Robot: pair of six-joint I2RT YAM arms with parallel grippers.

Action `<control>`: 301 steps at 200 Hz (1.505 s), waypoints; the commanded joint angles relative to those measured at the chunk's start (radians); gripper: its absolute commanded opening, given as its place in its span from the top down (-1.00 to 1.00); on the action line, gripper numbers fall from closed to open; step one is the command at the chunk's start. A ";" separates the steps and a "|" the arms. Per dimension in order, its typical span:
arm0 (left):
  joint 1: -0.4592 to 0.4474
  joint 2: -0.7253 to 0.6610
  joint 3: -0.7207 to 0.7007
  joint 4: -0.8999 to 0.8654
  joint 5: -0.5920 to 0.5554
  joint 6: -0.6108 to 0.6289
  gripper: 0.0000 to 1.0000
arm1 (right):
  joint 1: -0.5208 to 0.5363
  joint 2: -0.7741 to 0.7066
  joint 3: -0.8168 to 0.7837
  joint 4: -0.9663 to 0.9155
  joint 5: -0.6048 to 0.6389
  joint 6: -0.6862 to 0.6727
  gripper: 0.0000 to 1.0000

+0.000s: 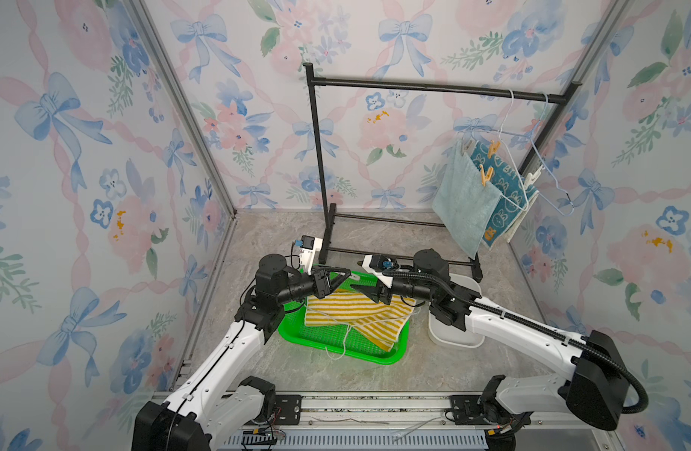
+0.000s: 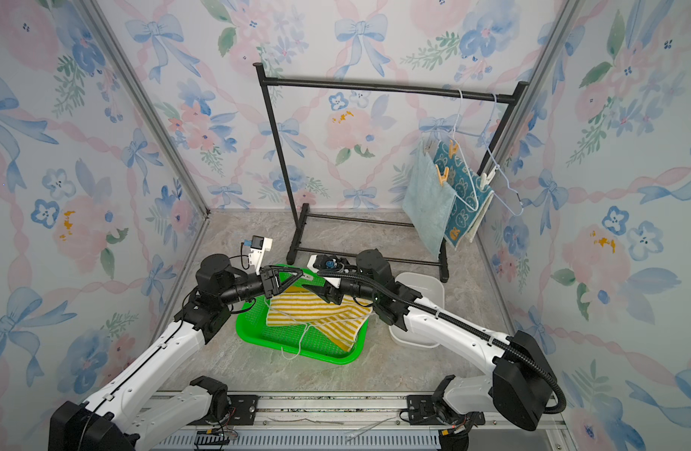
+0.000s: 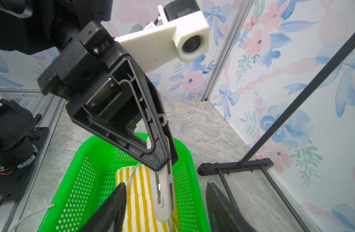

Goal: Remove the clothespins securing towels to the hanger
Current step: Place the clothespin in the storage box.

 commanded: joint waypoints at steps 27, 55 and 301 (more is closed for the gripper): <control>-0.010 -0.001 0.010 0.016 0.017 0.006 0.45 | 0.015 0.034 0.048 0.008 -0.016 -0.009 0.01; -0.016 -0.003 0.007 0.016 0.014 0.005 0.46 | 0.017 0.046 0.048 0.013 -0.014 -0.012 0.27; -0.021 -0.279 0.074 -0.281 -0.511 0.667 -0.96 | 0.005 -0.218 -0.007 -0.451 0.563 0.297 1.00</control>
